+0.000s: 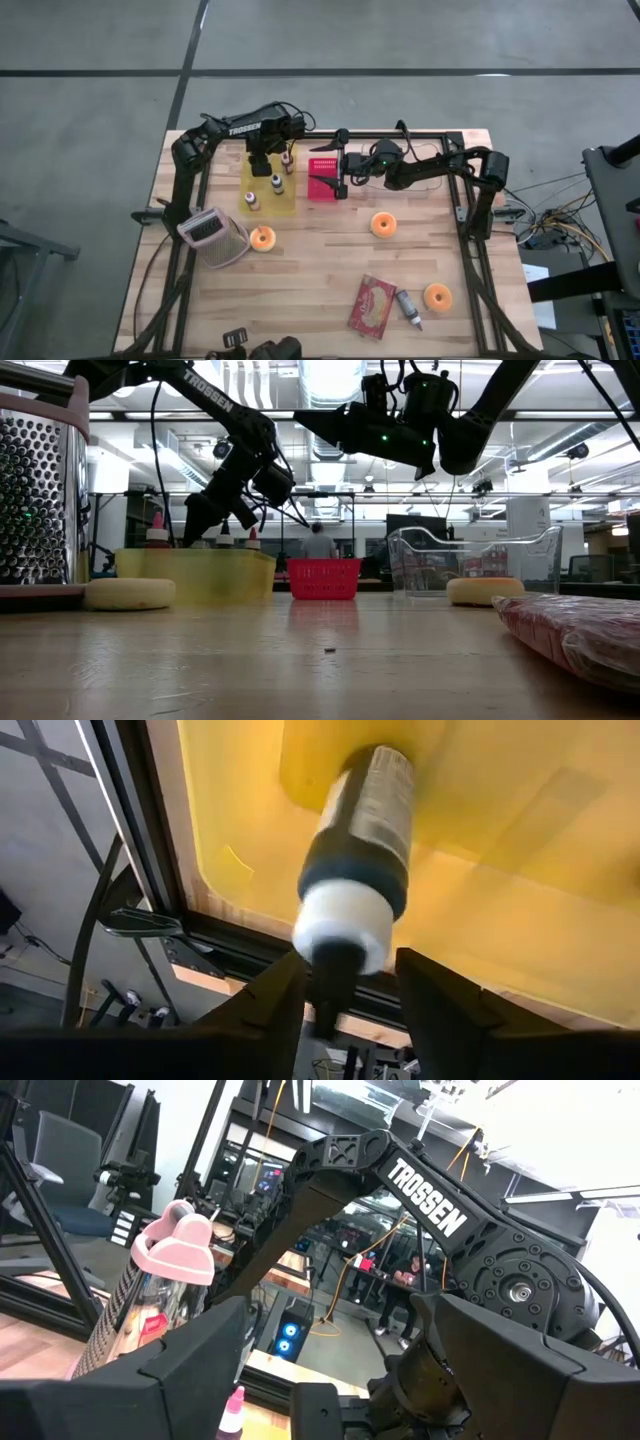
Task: Pick & Place Food Item
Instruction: Put the black food coloring bottle into the yellow bin, then put the purple food coloring bottle into the yellow bin
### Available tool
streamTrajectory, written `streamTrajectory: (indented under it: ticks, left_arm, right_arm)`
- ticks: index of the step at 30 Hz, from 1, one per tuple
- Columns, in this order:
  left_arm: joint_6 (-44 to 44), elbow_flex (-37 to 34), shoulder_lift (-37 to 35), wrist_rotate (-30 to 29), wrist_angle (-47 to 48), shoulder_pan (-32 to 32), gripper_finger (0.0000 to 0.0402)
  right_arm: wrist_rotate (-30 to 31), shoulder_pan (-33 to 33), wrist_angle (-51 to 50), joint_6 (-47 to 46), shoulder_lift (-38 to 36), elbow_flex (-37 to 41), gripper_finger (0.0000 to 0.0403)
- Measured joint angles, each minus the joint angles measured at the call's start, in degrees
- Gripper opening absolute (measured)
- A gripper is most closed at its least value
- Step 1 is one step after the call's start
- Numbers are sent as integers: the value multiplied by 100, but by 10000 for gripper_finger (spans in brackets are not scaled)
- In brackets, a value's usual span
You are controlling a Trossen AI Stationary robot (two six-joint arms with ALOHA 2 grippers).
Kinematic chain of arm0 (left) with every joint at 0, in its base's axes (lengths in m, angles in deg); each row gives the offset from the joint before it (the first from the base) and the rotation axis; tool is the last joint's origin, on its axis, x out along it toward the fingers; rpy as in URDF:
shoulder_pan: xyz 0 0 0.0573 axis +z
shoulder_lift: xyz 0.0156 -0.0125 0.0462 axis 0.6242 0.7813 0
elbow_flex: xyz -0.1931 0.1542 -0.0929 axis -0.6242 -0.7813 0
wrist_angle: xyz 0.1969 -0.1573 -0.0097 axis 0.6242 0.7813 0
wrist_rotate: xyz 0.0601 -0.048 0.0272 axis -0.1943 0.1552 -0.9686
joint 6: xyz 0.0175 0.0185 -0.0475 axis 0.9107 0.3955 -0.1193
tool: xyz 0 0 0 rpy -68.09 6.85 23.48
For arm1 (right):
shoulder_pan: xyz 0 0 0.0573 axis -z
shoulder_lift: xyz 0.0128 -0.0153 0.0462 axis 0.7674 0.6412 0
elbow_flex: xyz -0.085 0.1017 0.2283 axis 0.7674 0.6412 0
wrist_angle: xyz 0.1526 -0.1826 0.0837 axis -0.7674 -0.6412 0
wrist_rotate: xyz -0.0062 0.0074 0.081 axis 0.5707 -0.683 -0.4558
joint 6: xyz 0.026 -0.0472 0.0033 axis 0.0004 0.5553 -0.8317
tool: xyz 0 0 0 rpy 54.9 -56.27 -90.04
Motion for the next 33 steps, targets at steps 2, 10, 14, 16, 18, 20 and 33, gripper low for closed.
streamTrajectory:
  ticks: [2, 10, 14, 16, 18, 20, 33]
  left_arm:
    - [0, 0, 0, -8, 1, 0, 161]
    - [19, 0, -2, -100, 0, 0, 162]
    - [17, 0, -2, -171, 0, 0, 163]
    - [-7, 17, -6, -231, 0, 0, 163]
    - [-9, 30, -59, -307, 0, 0, 163]
    - [-20, 81, -140, -349, -1, 0, 163]
    - [-599, 875, -924, -108, -13, -182, 163]
  right_arm:
    - [0, -1, 0, 0, 0, 0, 322]
    - [0, 0, 0, 0, 0, 0, 313]
    - [0, -2, 0, 0, 0, 0, 315]
    - [0, -2, 0, 2, 0, 0, 317]
    - [0, -1, 0, 0, 0, 0, 320]
    - [0, -2, 0, 0, 0, 0, 322]
    - [0, -1, -17, 0, 0, 0, 317]
